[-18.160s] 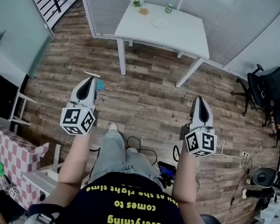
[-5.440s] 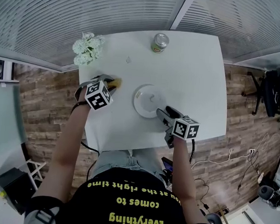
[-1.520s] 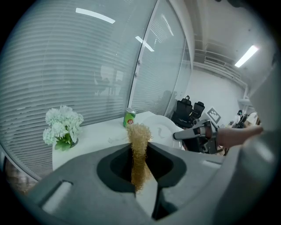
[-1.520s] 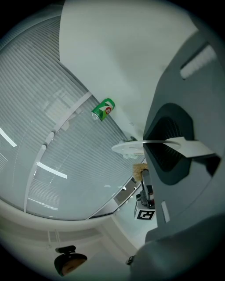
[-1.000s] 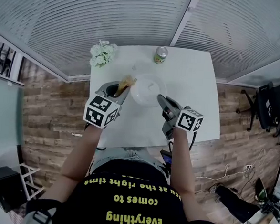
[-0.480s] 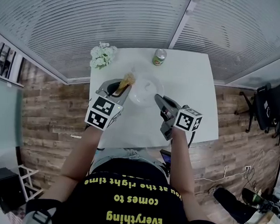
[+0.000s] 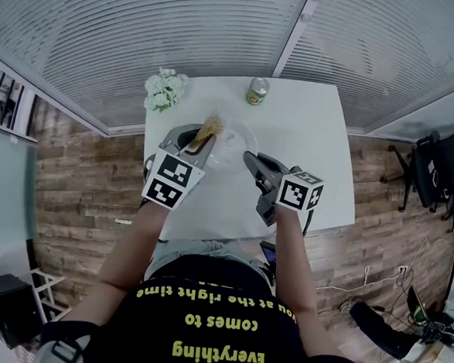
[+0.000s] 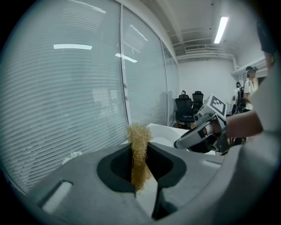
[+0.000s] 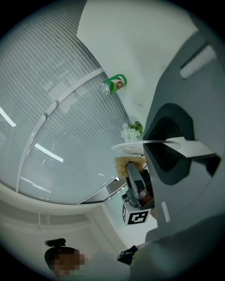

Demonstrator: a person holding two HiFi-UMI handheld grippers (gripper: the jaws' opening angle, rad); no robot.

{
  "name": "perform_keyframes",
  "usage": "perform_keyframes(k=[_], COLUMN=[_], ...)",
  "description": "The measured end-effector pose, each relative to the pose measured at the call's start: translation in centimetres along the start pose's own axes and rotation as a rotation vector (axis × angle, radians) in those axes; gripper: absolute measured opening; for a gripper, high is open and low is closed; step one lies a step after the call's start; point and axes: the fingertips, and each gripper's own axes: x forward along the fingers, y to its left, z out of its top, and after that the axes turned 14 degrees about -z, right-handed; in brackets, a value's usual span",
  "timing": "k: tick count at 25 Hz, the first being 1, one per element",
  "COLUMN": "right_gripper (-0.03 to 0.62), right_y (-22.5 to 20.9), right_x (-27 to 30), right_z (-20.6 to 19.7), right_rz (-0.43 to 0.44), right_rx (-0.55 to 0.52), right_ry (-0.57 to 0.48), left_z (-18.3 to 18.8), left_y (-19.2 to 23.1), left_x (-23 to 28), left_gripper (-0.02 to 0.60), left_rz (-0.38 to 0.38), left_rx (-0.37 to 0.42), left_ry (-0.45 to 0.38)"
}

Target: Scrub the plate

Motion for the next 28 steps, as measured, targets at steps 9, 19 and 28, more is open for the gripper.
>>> perform_keyframes(k=[9, 19, 28], right_gripper=[0.014, 0.014, 0.014], right_y=[0.6, 0.8, 1.3], right_x=[0.1, 0.4, 0.6], right_z=[-0.3, -0.2, -0.3], right_rz=[0.006, 0.01, 0.004], right_rx=[-0.022, -0.023, -0.038], right_ry=[0.021, 0.022, 0.021], left_z=[0.0, 0.0, 0.1], left_y=[-0.5, -0.8, -1.8], left_x=[0.6, 1.1, 1.5], left_gripper=[0.067, 0.067, 0.067], left_rz=[-0.007, -0.016, -0.043], left_rx=[0.031, 0.038, 0.059], left_ry=[0.03, 0.038, 0.044])
